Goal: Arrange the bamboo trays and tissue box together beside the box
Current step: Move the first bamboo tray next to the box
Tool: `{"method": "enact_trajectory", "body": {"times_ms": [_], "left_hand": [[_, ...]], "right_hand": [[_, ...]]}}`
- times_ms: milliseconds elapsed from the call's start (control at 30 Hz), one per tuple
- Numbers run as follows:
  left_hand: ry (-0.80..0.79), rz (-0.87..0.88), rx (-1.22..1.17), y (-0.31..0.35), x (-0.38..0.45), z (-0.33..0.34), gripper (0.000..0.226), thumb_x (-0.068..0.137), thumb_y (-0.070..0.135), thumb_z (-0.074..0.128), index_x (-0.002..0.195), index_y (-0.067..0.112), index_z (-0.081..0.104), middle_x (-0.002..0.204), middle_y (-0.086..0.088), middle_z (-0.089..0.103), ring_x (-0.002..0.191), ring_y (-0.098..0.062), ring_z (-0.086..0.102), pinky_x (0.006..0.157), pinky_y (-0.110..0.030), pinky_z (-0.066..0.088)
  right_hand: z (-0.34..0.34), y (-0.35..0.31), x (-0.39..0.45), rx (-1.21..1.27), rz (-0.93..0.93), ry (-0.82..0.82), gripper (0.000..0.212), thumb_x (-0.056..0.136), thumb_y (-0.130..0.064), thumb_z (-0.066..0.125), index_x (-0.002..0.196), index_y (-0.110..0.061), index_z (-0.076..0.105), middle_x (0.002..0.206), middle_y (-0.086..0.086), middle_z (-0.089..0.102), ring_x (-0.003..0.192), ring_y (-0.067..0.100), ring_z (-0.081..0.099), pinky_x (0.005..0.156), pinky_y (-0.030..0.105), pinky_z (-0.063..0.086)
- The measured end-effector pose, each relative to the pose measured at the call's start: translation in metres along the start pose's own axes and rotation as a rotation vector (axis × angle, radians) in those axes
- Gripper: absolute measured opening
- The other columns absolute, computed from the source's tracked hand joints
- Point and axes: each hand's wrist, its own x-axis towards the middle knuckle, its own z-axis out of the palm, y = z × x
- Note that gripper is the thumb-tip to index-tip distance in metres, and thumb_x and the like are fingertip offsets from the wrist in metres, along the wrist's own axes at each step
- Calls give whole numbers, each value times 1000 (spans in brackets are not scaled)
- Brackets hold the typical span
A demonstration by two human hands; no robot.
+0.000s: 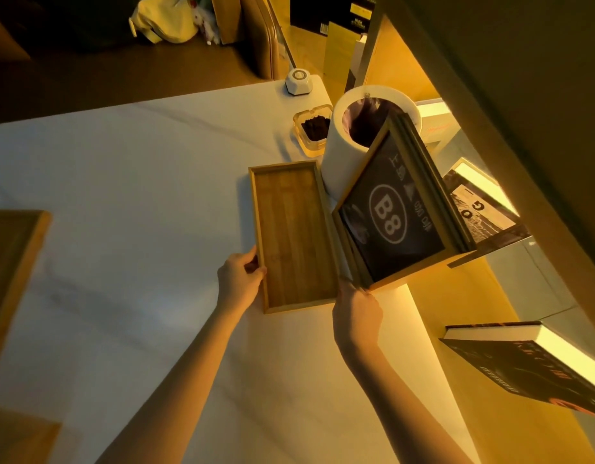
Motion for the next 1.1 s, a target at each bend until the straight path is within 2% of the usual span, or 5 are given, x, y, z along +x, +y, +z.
{"method": "enact_trajectory", "body": {"times_ms": [100,233,367,467,1100], "left_hand": [[31,77,48,0,-6,-1,37,81,11,60,118,5,54,102,-22,64,93,-33,62,77,-28,44],[42,262,290,-13,-21,3,49,85,18,55,130,5,39,132,-22,49,119,-35,50,94,-37,45],[-76,303,480,-25,-26,9,57,90,28,44,138,9,21,150,-15,27,139,-32,22,110,-48,25],[-114,300,498,-25,-27,11,56,92,27,38,140,9,14,152,-14,19,141,-29,14,113,-48,18],[-135,253,460,-15,-36,23,59,92,30,37,140,8,10,153,-14,13,142,-27,11,114,-44,18]], "right_hand": [[7,5,-9,-73,-114,106,37,73,7,68,109,-1,63,103,19,70,91,36,67,69,42,58],[10,6,-36,-171,-318,103,48,73,-13,72,120,-9,58,124,11,63,118,30,56,92,43,48],[25,10,-51,-319,-311,-56,53,92,-44,24,132,-15,44,139,5,49,130,25,37,102,43,32],[28,15,-51,-348,-278,-96,63,93,-45,4,133,-15,42,140,5,47,131,24,33,102,43,31],[23,31,-46,-358,-283,-105,62,93,-46,6,136,-15,37,142,6,45,132,25,33,103,40,30]]}}
